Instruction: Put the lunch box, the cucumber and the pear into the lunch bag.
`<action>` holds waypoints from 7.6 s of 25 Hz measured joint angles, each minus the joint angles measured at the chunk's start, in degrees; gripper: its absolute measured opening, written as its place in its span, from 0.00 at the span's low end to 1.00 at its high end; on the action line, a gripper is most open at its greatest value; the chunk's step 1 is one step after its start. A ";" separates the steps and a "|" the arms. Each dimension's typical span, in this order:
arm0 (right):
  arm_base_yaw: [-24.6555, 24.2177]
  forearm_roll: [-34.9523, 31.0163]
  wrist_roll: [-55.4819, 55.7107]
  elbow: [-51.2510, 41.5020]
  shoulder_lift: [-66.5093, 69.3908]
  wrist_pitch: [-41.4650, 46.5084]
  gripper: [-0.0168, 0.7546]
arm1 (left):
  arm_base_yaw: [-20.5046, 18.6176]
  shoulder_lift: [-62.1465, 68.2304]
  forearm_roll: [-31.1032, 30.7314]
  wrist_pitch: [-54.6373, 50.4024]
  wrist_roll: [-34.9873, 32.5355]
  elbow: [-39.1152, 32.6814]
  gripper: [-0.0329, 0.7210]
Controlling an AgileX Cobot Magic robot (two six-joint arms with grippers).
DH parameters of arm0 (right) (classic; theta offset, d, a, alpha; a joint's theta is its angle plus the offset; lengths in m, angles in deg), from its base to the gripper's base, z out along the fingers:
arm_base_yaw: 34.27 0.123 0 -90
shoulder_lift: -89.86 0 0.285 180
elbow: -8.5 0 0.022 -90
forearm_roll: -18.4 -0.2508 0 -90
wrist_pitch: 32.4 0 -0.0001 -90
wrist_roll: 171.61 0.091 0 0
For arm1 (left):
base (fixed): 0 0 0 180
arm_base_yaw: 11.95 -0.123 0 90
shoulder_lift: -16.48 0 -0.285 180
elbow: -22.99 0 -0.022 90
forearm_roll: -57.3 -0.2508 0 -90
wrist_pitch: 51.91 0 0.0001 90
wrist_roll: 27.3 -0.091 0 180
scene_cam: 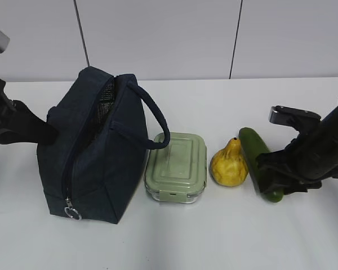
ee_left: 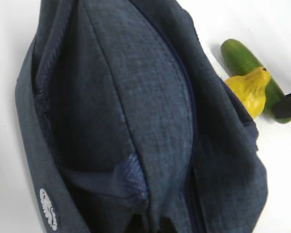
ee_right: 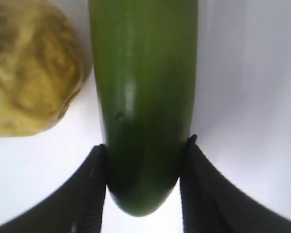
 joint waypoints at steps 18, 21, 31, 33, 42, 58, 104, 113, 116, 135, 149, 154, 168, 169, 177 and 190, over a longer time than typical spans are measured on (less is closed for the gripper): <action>12.71 -21.13 -13.63 11.82 -19.04 7.17 0.41 | 0.00 0.00 0.11 0.00 -0.04 0.00 0.05; 17.22 -26.53 -14.08 14.42 -16.71 6.25 0.41 | 0.00 0.00 0.81 -0.05 -0.04 0.00 0.05; 27.79 -45.32 -15.28 16.60 -7.81 -5.72 0.41 | 0.00 0.00 2.03 0.51 -0.04 0.00 0.05; 29.60 -48.74 -17.30 16.60 -6.27 -6.88 0.41 | 0.00 0.00 2.14 0.57 -0.04 0.00 0.05; 33.87 -60.76 -26.25 17.68 -0.76 -10.94 0.41 | 0.00 0.00 2.36 0.82 -0.04 0.00 0.05; 33.87 -2.67 18.31 17.68 1.31 -4.60 0.41 | 0.08 0.00 3.03 1.77 -0.04 0.00 0.05; 11.44 16.58 13.30 24.06 1.06 22.67 0.70 | 0.14 0.00 2.56 1.72 -0.04 0.00 0.05; 11.44 14.86 11.97 26.78 4.56 18.54 0.69 | 0.14 0.00 2.30 1.72 -0.04 0.00 0.05; 11.44 14.86 11.77 28.41 6.87 18.54 0.69 | 0.14 0.00 2.29 1.72 -0.04 0.00 0.05; 11.44 19.44 12.45 30.81 8.99 23.12 0.20 | 0.14 0.00 2.10 1.78 -0.04 0.00 0.05; 19.41 7.93 6.63 52.46 -0.83 27.36 0.20 | 0.14 0.00 2.10 1.78 -0.04 0.00 0.05; 26.03 6.72 6.31 54.96 2.35 27.24 0.20 | 0.14 0.00 2.10 1.78 -0.04 0.00 0.05; 31.33 10.94 4.89 55.42 13.46 25.56 0.20 | 0.14 0.00 1.94 1.78 -0.04 0.00 0.05; 31.33 11.17 4.89 55.42 13.95 25.67 0.20 | 0.14 0.00 1.94 1.78 -0.04 0.00 0.05; 31.33 9.26 3.00 56.87 14.91 26.03 0.67 | 0.14 0.00 1.94 1.78 -0.04 0.00 0.05; 19.31 5.99 5.82 53.90 4.79 29.09 0.70 | 0.14 0.00 1.94 1.90 -0.04 0.00 0.05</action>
